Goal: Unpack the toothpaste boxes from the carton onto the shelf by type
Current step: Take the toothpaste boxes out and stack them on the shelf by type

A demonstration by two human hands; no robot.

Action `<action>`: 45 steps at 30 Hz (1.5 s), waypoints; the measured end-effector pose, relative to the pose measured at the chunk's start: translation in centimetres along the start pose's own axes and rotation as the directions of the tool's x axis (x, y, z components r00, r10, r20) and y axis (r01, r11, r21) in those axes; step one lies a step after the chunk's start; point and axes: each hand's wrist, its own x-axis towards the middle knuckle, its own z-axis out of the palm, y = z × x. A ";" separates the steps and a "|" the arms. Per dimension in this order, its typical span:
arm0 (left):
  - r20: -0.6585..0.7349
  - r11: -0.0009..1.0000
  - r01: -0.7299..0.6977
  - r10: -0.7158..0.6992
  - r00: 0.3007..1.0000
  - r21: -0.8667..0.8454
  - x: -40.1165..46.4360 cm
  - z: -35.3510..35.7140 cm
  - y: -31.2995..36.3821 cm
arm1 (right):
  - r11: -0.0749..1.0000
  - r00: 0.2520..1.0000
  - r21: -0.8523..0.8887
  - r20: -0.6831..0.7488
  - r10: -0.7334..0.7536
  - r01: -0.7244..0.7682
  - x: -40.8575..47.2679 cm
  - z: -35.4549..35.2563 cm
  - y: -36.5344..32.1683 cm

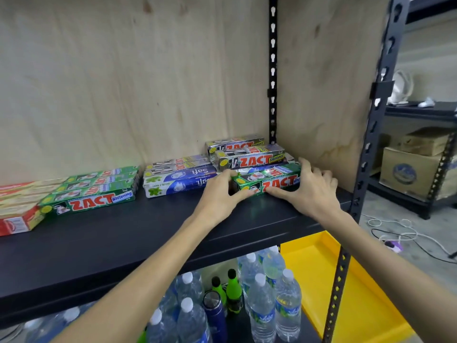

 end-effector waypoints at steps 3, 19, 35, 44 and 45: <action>-0.007 1.000 -0.006 0.006 1.000 -0.016 -0.5 -0.5 -0.3 | 1.000 1.000 -0.004 -0.025 -0.014 0.014 -0.3 -0.1 -0.1; 0.013 0.992 0.004 -0.005 1.000 0.123 -10.2 -14.5 -10.3 | 0.904 0.910 0.106 -0.027 -0.414 0.414 -6.3 0.8 -11.9; -0.172 0.740 0.067 0.067 0.983 0.670 -13.4 -26.8 -21.8 | 0.778 0.804 0.279 0.033 -0.593 0.562 -8.6 5.8 -27.8; -0.267 0.771 0.104 0.088 0.960 0.629 -12.5 -27.0 -25.1 | 0.733 0.790 0.402 0.035 -0.612 0.549 -6.0 8.6 -29.2; -0.274 0.771 0.108 0.090 0.957 0.628 -12.5 -27.0 -25.3 | 0.730 0.789 0.407 0.036 -0.613 0.549 -5.8 8.8 -29.2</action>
